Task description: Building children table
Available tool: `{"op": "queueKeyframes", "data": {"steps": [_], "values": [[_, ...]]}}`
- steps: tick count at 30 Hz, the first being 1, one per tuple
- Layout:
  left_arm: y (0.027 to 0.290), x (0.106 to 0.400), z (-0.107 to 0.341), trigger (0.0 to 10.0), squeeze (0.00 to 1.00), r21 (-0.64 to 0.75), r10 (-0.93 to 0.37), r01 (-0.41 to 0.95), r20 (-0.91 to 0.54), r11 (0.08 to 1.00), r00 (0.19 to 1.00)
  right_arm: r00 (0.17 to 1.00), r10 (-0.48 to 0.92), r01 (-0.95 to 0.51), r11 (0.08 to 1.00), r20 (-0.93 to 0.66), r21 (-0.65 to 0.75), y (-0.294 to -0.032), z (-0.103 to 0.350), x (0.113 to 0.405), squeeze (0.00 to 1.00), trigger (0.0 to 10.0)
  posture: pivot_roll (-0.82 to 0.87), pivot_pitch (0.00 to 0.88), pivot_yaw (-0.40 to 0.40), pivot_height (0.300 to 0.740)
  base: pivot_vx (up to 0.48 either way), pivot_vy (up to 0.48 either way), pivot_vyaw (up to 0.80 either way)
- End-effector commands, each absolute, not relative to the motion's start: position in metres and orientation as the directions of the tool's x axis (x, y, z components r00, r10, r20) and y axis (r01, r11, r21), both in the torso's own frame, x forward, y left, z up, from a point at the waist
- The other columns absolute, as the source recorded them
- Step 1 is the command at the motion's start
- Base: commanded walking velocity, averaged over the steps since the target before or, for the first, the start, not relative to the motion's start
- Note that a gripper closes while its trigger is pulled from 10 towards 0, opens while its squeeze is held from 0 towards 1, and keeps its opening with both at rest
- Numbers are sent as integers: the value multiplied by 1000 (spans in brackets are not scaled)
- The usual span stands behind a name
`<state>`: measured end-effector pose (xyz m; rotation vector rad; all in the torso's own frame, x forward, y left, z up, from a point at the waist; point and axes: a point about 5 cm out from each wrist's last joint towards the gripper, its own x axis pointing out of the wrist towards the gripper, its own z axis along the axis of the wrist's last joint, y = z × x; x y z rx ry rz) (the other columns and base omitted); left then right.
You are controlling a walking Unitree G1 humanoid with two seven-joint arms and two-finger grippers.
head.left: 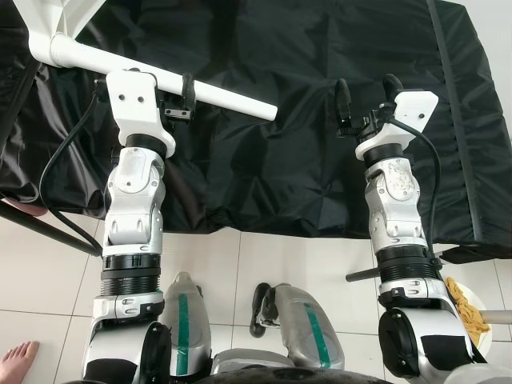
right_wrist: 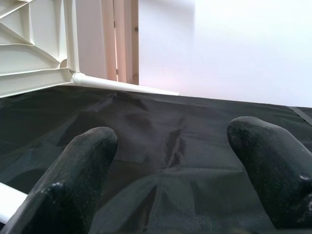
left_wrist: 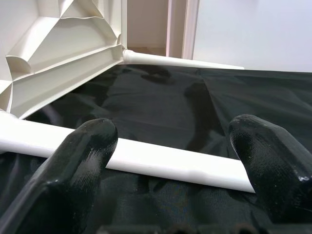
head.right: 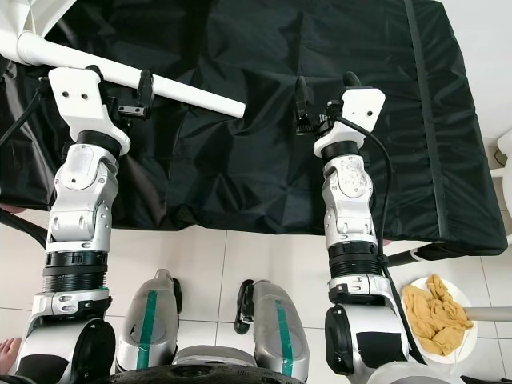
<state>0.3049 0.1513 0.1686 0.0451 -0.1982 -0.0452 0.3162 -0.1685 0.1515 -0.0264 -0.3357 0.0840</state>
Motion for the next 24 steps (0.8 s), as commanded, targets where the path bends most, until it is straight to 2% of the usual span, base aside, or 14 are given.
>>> {"op": "queueKeyframes", "data": {"steps": [1, 24], "values": [[153, 305, 170, 10000, 0, 33, 8, -14, 202, 999, 979, 940, 90, -79, 996, 330, -47, -169, 152, 318, 0, 10000, 142, 0, -97, 740, 0, 0, 0], [154, 306, 173, 10000, 0, 39, 11, -19, 208, 999, 978, 935, 90, -76, 996, 344, -54, -169, 155, 321, 0, 10000, 150, 0, -100, 740, 0, 0, 0]]}}
